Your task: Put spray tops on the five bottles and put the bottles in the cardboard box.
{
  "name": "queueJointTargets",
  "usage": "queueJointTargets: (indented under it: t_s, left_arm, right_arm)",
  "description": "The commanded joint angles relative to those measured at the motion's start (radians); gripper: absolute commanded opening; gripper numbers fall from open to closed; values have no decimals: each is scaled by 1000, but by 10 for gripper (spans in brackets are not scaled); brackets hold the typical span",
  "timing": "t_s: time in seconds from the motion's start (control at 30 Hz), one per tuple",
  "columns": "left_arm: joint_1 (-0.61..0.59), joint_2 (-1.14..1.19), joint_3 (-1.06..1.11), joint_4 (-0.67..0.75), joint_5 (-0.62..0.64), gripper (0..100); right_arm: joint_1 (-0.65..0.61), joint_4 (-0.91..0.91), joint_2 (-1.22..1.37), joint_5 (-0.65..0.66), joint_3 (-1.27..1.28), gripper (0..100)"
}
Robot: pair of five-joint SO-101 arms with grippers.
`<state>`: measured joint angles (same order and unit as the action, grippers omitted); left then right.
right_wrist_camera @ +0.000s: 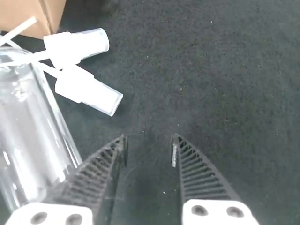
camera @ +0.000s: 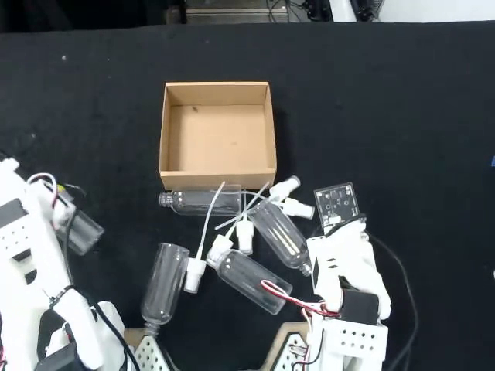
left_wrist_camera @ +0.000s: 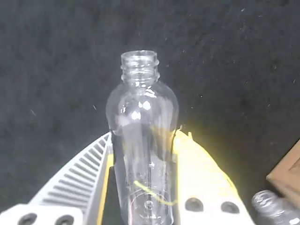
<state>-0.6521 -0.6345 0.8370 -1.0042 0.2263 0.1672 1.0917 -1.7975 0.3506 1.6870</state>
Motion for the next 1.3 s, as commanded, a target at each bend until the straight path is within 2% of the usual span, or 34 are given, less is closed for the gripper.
queueJointTargets:
  t_s: [0.0, 0.1, 0.2, 0.27, 0.33, 0.5, 0.63, 0.8, 0.87, 1.0, 1.13, 1.27]
  left_arm:
    - [-38, -2, -71, -97, -353, 223]
    - [-127, -2, -71, -203, -608, 280]
    - [-259, -2, -71, -178, -822, 292]
    - [-332, -2, -71, -155, -908, 292]
    - [-394, -2, -71, -129, -934, 292]
    - [-466, -12, -48, -5, -933, 295]
    - [-423, -5, -82, -146, -911, 293]
    - [-286, 0, -162, -284, -671, 293]
    - [-222, 12, -173, -288, -598, 293]
    - [-124, 147, -194, -276, -535, 292]
    - [-137, 347, -295, -258, -450, 292]
    - [-148, 466, -395, -307, -453, 292]
  right_arm:
    - [-14, 3, -94, -8, -4, 141]
    - [-14, 3, -94, -8, -4, 141]
    - [-14, 3, -94, -8, -4, 141]
    - [-14, 3, -94, -8, -4, 141]
    - [-14, 3, -94, -9, -4, 141]
    - [-14, 3, -94, -9, -4, 141]
    - [-14, 3, -94, -9, -4, 141]
    - [-14, 3, -94, -8, -4, 141]
    - [-14, 3, -94, -8, -4, 141]
    - [-14, 3, -94, -8, -4, 141]
    - [-14, 3, -94, -8, -4, 141]
    - [-14, 3, -94, -8, -4, 141]
